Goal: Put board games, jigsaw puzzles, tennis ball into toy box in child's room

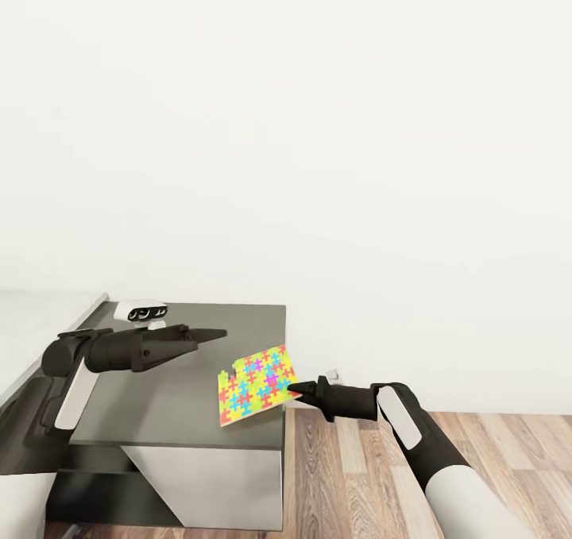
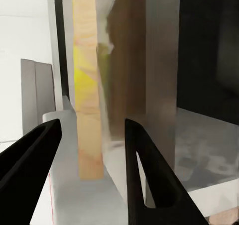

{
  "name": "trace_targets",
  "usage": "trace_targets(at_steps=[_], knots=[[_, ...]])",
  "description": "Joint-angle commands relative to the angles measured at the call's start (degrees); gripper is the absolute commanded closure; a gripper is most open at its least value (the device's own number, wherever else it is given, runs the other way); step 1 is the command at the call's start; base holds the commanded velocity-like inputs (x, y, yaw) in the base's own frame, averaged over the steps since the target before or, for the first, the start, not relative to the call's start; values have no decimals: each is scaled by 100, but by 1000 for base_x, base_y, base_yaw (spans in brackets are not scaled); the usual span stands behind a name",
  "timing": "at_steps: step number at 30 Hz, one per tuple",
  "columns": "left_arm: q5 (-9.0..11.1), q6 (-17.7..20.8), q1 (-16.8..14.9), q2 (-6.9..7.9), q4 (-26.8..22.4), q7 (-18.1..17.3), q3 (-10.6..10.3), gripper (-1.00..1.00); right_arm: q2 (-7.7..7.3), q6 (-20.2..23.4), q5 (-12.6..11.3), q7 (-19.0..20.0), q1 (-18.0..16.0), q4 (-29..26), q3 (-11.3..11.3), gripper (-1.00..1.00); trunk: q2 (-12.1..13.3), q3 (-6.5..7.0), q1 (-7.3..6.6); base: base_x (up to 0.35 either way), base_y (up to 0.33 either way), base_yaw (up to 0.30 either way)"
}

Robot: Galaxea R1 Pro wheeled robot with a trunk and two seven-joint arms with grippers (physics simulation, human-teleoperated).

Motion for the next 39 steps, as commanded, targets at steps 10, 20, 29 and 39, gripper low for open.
trace_targets(at_steps=[10,20,29,39], knots=[[-1,61,-1,1,-1,-20,-8,-100,2,10,91,43,-2,2,-3,100,198,84,-110,0,0,0],[-167,61,45,135,61,-20,-91,-100,-109,-9,112,60,3,-46,-24,100,599,264,-330,0,0,0],[-585,61,93,269,145,-20,-71,-100,-645,-391,42,348,87,-45,-420,100,960,426,-527,0,0,0],[-607,61,93,291,148,-20,-34,-100,-848,-664,35,1048,310,-41,-1317,100,1361,605,-747,-91,0,0]])
